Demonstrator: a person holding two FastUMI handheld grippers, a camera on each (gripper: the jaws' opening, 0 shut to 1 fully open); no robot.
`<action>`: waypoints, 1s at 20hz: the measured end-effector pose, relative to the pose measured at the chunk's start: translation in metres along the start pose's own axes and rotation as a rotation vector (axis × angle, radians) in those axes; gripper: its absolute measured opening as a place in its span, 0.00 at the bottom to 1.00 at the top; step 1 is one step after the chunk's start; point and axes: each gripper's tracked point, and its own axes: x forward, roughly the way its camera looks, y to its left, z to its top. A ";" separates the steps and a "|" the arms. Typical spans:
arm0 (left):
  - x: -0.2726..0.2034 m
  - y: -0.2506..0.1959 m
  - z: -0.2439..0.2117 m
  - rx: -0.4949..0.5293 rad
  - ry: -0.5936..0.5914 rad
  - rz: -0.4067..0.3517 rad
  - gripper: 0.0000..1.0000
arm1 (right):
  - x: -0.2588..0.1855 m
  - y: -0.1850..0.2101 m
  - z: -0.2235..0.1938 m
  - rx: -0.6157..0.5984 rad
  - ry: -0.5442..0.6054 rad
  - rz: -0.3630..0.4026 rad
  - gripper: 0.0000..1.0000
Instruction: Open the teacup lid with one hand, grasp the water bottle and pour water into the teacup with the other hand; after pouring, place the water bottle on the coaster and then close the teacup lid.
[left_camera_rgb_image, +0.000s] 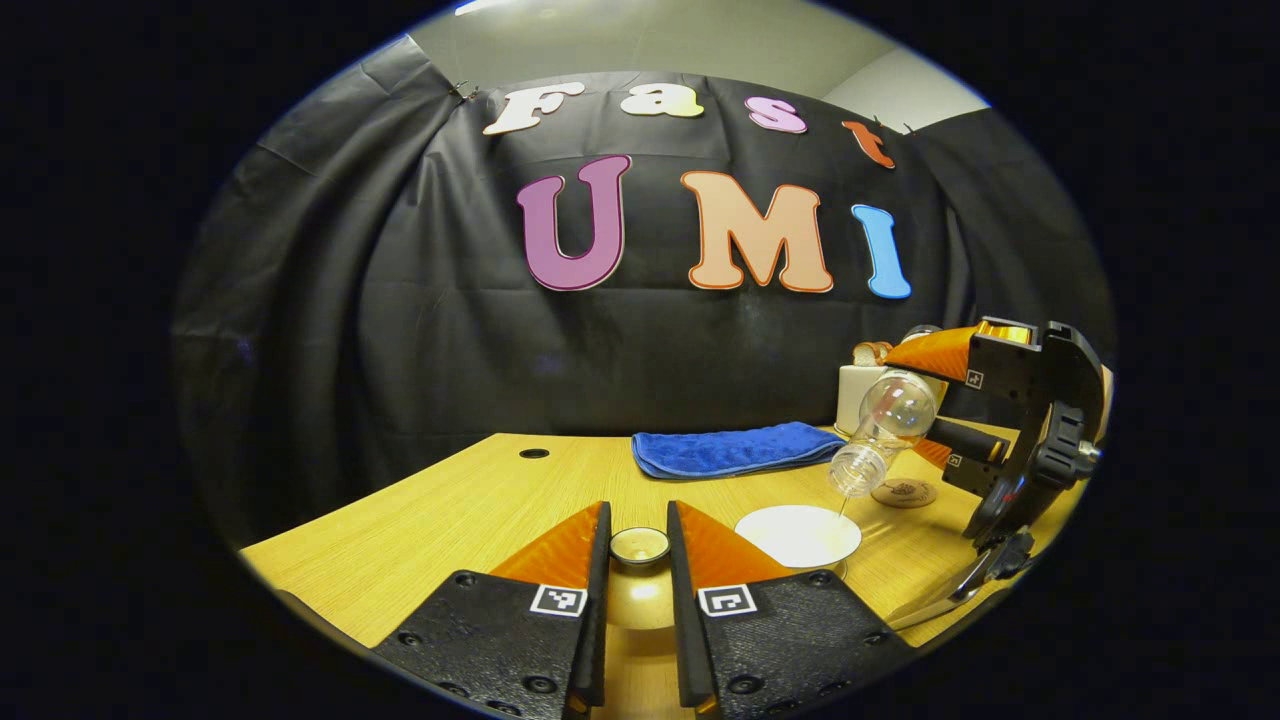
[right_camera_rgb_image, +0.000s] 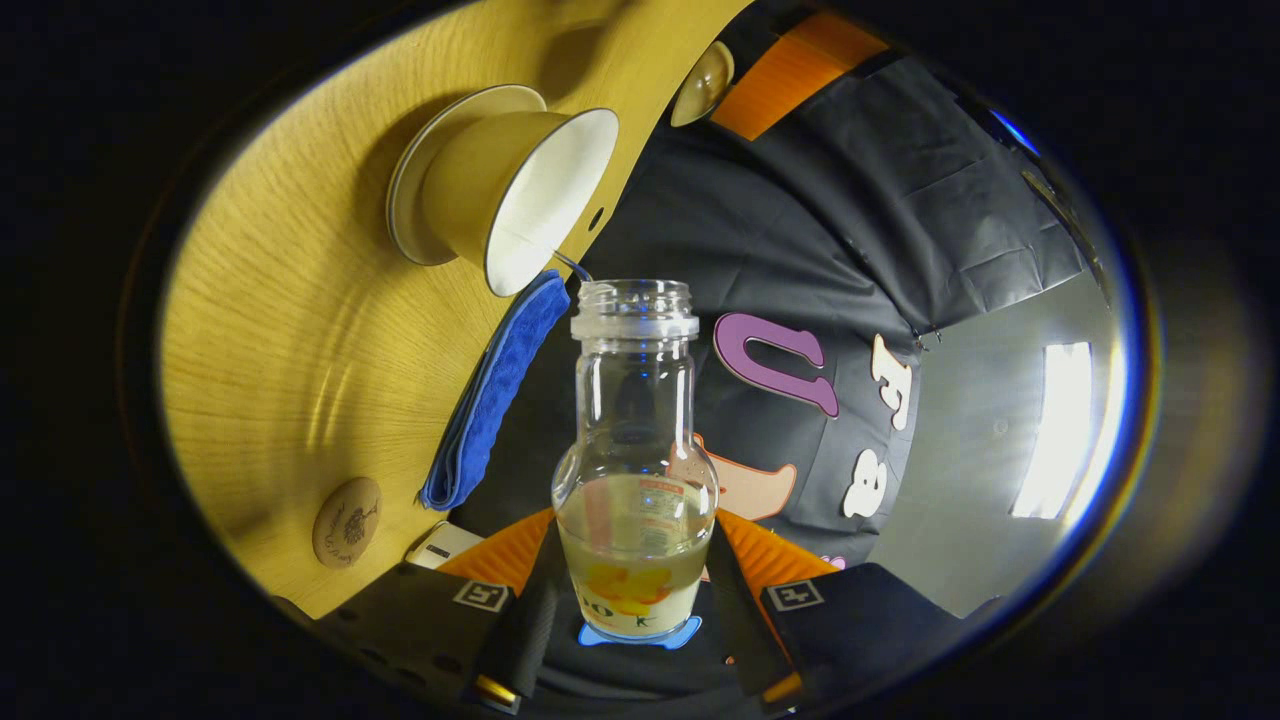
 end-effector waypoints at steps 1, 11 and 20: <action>0.000 0.000 0.000 0.000 0.000 0.000 0.26 | 0.000 0.005 -0.002 0.039 0.003 0.021 0.77; 0.000 0.002 0.000 0.000 0.000 0.006 0.26 | -0.011 0.045 -0.008 0.891 0.101 0.306 0.78; 0.001 0.002 0.000 0.000 0.000 0.006 0.26 | -0.002 0.068 -0.057 1.602 0.324 0.373 0.77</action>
